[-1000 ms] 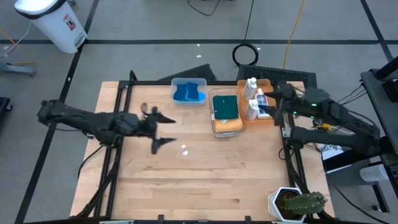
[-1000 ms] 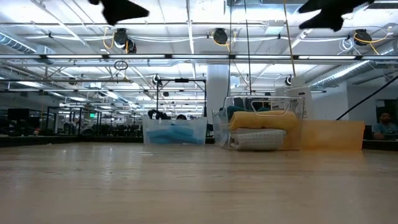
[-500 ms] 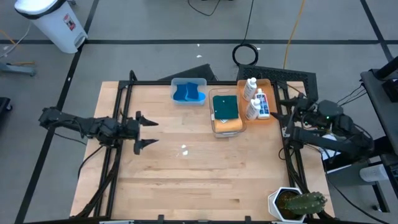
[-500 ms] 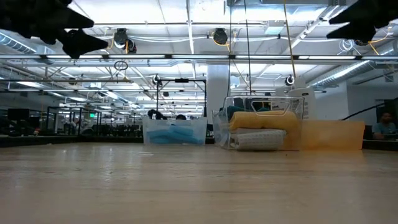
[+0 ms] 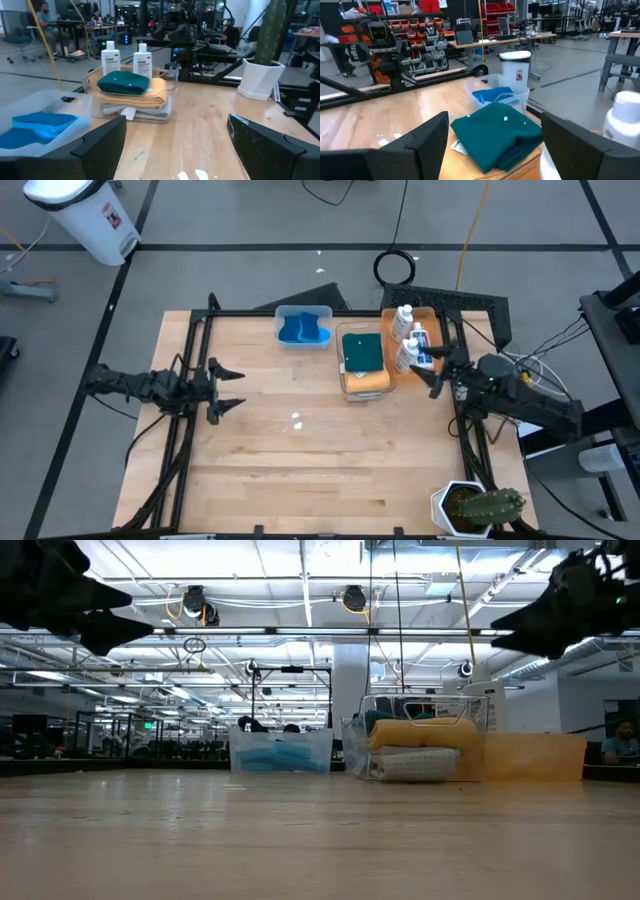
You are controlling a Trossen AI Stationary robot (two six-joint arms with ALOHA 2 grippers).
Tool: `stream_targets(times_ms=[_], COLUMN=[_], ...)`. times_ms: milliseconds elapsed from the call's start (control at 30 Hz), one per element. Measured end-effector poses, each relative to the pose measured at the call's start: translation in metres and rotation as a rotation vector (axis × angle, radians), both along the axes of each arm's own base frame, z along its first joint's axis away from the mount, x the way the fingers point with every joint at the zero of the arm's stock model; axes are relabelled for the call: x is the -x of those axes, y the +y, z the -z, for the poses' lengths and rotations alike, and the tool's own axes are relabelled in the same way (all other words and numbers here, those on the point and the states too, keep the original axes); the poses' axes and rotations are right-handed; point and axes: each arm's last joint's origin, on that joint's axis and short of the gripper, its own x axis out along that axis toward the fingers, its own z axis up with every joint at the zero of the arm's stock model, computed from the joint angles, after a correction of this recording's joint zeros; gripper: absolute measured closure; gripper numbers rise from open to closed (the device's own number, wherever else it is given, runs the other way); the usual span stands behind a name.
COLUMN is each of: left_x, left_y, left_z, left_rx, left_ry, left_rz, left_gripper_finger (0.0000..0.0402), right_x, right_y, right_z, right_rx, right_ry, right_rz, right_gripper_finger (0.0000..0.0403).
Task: Pick & Place Kitchen Items
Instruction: Return to Home Position
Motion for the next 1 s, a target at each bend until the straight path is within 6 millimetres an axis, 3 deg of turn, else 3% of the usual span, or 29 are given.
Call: stream_targets(times_ms=[333, 1000], left_x=[0.001, 0.001], left_y=[0.001, 0.002], left_z=[0.009, 0.009], left_rx=[-0.006, -0.07], left_ry=[0.049, 0.059], left_rz=[-0.048, -0.054], left_gripper_finger=[0.0052, 0.0052], right_x=[-0.018, -0.019], right_y=[-0.006, -0.007], right_z=[0.04, 0.045], right_rx=[0.072, 0.071], right_ry=[-0.068, -0.066], right_rz=[0.001, -0.005], right_gripper_finger=[0.0121, 0.0124])
